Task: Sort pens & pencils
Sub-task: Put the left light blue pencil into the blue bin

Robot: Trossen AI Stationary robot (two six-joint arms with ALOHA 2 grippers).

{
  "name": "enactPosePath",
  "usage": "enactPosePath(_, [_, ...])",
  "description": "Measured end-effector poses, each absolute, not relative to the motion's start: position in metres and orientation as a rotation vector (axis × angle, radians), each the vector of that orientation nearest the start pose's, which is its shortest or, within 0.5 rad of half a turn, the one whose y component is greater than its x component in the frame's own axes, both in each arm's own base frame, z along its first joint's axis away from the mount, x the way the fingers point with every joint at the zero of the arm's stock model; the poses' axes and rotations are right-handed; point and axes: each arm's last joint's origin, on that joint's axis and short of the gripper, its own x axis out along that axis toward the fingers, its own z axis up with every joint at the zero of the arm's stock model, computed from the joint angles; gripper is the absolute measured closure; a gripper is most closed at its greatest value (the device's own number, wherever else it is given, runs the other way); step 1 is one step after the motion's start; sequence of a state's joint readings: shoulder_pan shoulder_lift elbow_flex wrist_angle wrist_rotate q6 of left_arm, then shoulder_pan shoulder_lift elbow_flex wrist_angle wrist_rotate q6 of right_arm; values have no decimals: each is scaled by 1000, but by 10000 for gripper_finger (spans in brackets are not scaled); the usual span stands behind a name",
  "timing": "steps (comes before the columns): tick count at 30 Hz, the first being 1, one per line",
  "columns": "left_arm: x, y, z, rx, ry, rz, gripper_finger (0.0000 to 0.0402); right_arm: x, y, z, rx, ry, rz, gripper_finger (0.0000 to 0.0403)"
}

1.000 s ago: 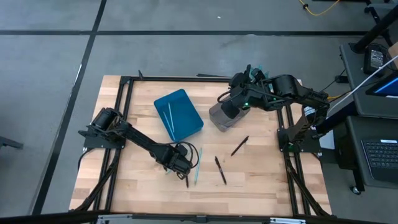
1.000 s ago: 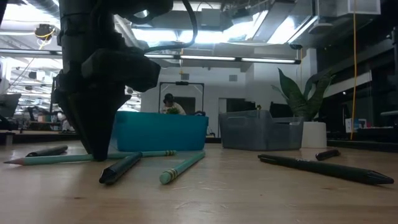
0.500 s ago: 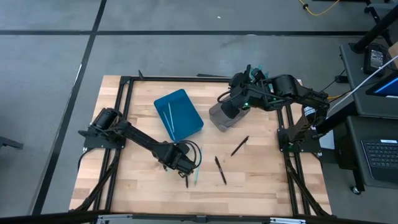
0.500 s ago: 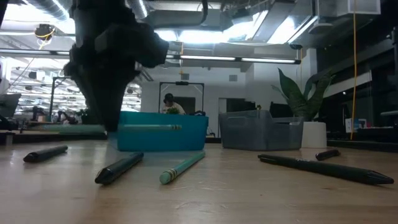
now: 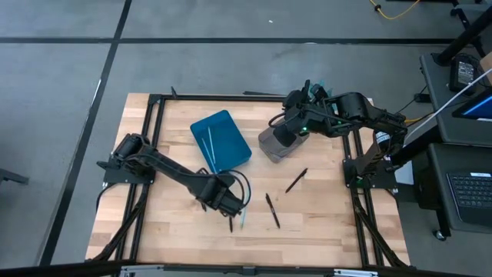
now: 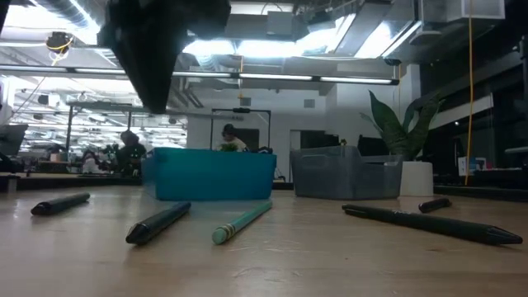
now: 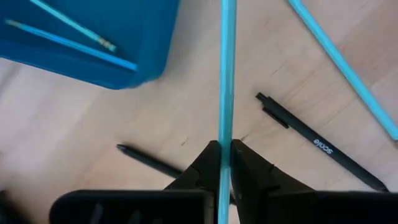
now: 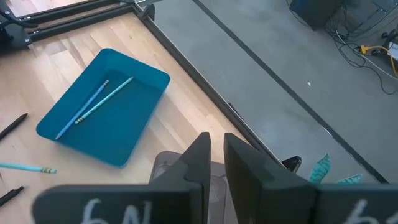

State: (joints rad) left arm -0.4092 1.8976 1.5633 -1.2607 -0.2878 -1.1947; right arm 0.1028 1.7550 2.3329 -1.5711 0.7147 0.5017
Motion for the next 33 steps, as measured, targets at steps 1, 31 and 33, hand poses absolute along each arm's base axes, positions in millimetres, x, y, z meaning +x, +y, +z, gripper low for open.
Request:
enactPosePath(1, [327,-133,237,-411,1284,768,379,290,11,472,46,754,-764,355])
enactPosePath(31, [342,-13,262,-601,1171,1145,379,284,13,476,-71,821,-630,355])
enactPosePath(33, [345,-4,261,-669,1121,1182,379,277,13,481,-129,822,-613,355])
